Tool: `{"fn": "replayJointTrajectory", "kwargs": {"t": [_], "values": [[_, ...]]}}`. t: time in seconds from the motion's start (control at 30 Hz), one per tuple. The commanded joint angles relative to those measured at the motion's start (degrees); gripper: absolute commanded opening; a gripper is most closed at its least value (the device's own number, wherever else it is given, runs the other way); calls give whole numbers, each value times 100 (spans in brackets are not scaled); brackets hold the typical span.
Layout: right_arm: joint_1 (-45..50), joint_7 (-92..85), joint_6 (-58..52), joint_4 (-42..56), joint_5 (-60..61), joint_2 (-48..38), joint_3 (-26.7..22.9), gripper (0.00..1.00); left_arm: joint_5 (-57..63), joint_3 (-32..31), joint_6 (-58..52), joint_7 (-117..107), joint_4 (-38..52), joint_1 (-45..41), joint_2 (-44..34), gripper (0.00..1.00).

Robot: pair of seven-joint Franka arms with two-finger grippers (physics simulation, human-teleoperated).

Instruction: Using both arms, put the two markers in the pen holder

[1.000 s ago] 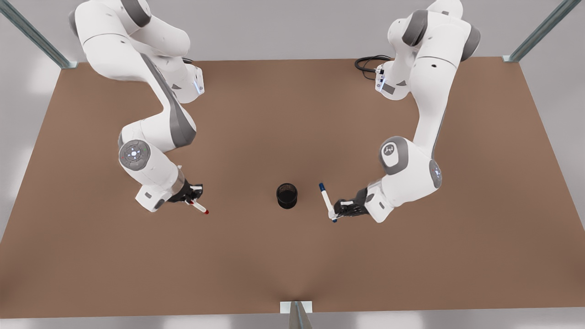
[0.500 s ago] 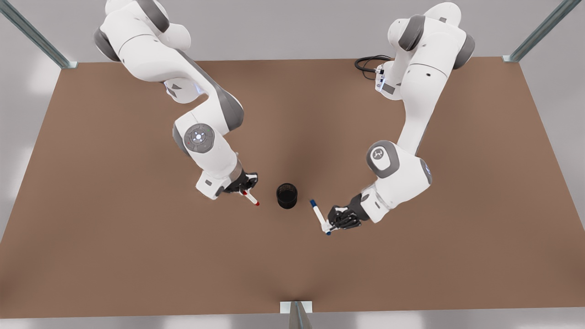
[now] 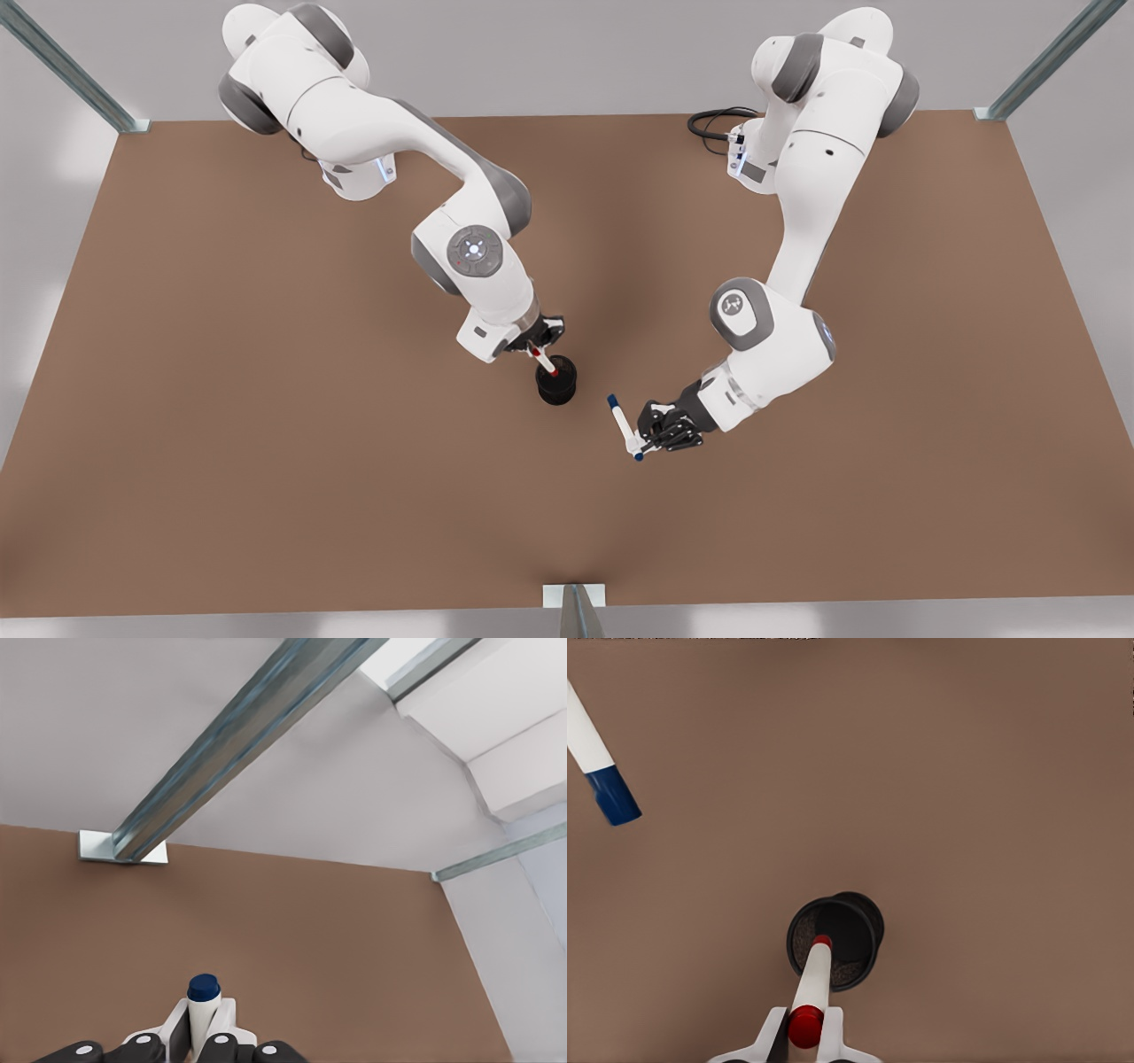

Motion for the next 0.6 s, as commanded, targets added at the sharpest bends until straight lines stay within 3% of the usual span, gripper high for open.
{"fn": "replayJointTrajectory", "kwargs": {"t": [0.0,0.2,0.3,0.4,0.47,0.5,0.57], "values": [[1,1293,45,3,-83,-3,-3,98,-133,-3,-19,923,3,0,-2,21],[-113,1180,54,3,-513,15,-20,100,-151,-3,-19,976,12,0,33,21],[-1414,-806,-244,-5,-514,-723,59,100,-142,-152,262,1002,284,-123,103,21],[-2405,-1561,-579,-277,-452,-1311,181,100,-142,-301,860,1283,539,-430,340,21],[-2197,-2494,-754,-700,109,-2094,-766,100,-133,-310,1282,1494,557,-694,455,21],[-1486,-2837,-851,-752,400,-2288,-1785,100,-115,-302,1519,1784,574,-817,525,21],[-1318,-2863,-667,-1245,418,-2587,-2059,100,-89,-301,1599,1854,539,-993,525,21]]}}
